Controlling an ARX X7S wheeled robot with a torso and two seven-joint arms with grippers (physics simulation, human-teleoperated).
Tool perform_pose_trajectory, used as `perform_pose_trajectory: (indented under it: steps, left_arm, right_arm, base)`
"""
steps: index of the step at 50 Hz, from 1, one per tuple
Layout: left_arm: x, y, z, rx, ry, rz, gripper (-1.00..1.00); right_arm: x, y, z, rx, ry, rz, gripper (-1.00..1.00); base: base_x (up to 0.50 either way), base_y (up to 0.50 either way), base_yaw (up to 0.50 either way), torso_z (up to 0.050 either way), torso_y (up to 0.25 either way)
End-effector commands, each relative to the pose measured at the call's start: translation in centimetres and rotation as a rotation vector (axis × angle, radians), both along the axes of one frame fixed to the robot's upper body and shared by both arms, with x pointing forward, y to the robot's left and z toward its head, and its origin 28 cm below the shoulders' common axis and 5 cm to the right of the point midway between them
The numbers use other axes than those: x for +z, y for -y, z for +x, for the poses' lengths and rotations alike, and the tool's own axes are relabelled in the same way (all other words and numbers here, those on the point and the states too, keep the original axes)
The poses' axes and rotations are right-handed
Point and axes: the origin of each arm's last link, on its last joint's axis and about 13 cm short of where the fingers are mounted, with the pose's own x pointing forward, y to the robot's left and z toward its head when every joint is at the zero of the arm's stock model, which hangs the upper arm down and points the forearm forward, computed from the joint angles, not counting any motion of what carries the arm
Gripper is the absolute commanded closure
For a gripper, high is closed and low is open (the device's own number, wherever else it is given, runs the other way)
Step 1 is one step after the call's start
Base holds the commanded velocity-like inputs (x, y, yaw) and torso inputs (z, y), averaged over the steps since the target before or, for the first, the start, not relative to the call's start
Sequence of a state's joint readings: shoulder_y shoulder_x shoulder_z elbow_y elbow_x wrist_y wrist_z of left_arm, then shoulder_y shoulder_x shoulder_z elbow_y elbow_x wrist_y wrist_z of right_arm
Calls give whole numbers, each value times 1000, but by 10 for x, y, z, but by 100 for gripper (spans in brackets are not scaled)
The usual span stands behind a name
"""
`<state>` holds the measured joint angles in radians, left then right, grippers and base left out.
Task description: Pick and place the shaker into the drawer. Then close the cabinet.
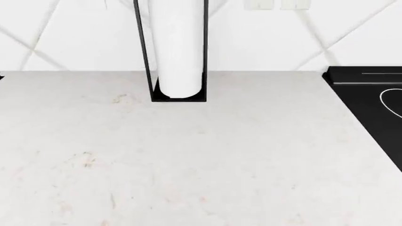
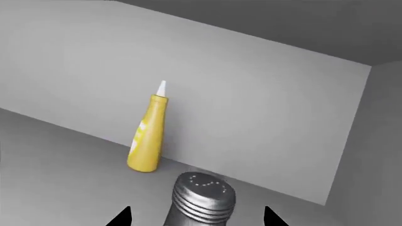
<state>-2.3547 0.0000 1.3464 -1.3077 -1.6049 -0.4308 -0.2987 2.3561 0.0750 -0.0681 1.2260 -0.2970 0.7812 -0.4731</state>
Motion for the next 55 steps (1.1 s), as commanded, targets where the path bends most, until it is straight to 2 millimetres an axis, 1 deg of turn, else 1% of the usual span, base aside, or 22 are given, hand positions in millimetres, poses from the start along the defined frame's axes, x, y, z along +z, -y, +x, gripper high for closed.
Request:
perform_pose_trajectory:
  steps: [1,8,12,13,21,27,30,31,32,36,40,46,49,55]
  left_arm:
    - [-4,-1,4,11,-5,9,-100]
    - [-6,-1,5,7,-8,18,-100]
    - [-6,0,5,-3,-16,5,-100]
    - [-6,0,5,-1,-17,0,100]
    - [-4,-1,6,15,6,-20,100]
    - [12,-1,-6,8,81,-55,100]
    - [28,-2,-22,8,153,-52,100]
    - [34,-4,-29,-13,183,-96,100]
    - [42,-6,-37,-74,207,-174,100]
    - [59,-11,-61,-121,307,-261,100]
    - [70,-19,-81,-168,395,-345,100]
    - [81,-29,-110,-262,515,-403,100]
    - [83,-31,-121,-312,548,-421,100]
    - [85,-32,-135,-366,578,-435,100]
  right_arm:
    - [-3,3,3,8,-8,10,-100]
    - [-5,5,5,12,-14,25,-100]
    - [-6,5,5,21,-30,34,-100]
    - [-7,5,5,23,-35,36,100]
    - [-2,6,2,21,-5,14,100]
    - [13,-2,-9,52,106,-29,100]
    - [22,-11,-18,88,172,-66,100]
    - [25,-13,-21,102,194,-77,100]
    - [29,-17,-24,117,220,-97,100]
    - [42,-31,-39,166,330,-176,100]
    - [52,-40,-54,205,434,-237,100]
    - [61,-50,-72,254,555,-301,100]
    - [63,-53,-75,264,576,-322,100]
    - [64,-54,-76,267,603,-331,100]
  base:
    - [500,-55,0,0,10]
    - [472,-46,0,0,0]
    - [0,0,0,0,0]
    - [0,0,0,0,0]
    - [20,0,-2,0,0]
    - [12,2,-4,0,0]
    - [0,0,0,0,0]
    - [0,0,0,0,0]
    - [0,0,0,0,0]
    - [0,0,0,0,0]
    - [0,0,0,0,0]
    - [0,0,0,0,0]
    - [0,0,0,0,0]
    - [0,0,0,0,0]
